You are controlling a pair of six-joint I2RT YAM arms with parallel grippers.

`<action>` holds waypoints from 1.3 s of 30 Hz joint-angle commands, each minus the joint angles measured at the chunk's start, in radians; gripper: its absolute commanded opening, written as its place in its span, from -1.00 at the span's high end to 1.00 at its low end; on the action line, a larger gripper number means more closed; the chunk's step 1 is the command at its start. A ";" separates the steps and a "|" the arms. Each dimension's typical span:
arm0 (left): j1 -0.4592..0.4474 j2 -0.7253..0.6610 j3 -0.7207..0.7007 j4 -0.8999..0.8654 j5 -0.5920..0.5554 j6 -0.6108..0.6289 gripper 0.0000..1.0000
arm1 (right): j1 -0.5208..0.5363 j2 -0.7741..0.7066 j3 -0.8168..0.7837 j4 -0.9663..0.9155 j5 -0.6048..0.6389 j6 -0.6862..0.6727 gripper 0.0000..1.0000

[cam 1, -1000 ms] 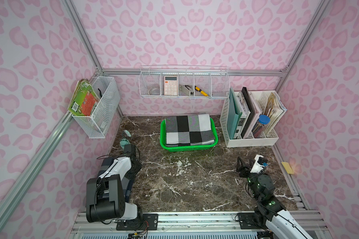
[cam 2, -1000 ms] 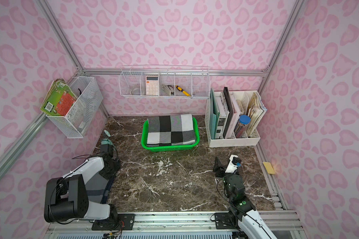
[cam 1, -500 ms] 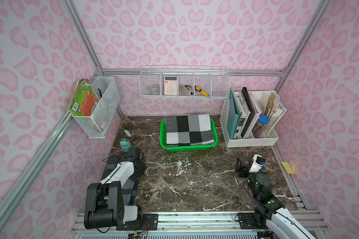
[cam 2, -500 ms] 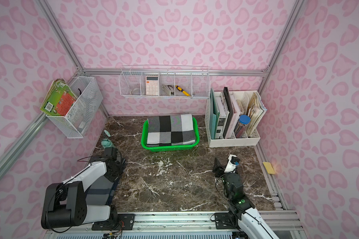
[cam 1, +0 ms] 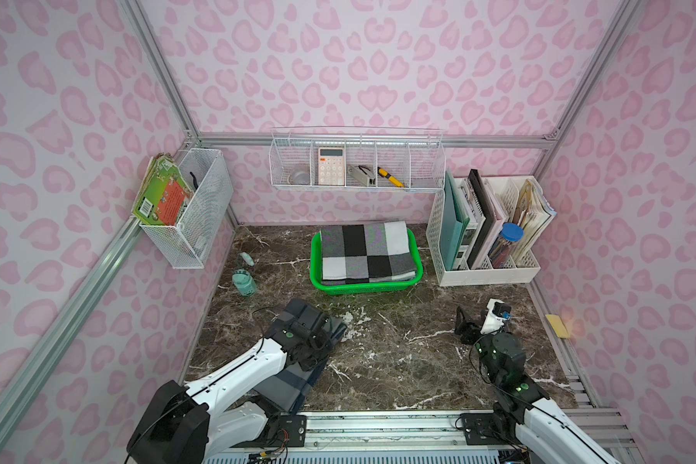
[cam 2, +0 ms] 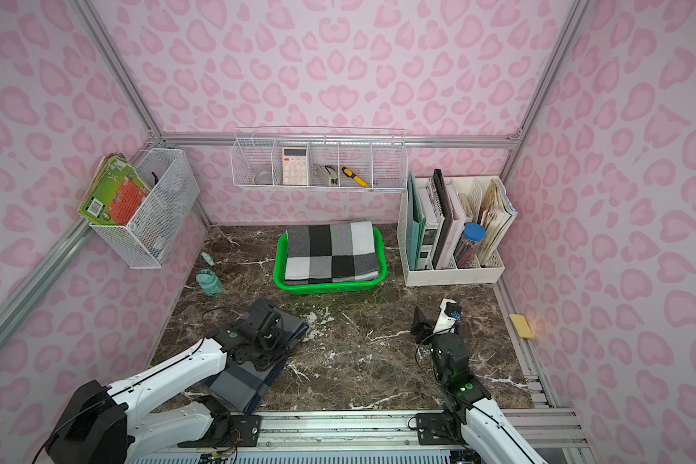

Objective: Put the folded scarf in the basket
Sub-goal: Move the scarf to the center of the board.

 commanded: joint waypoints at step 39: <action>-0.255 -0.380 -0.001 -0.363 -0.578 -0.351 -0.38 | 0.558 1.239 0.832 -0.216 -0.402 0.189 -0.35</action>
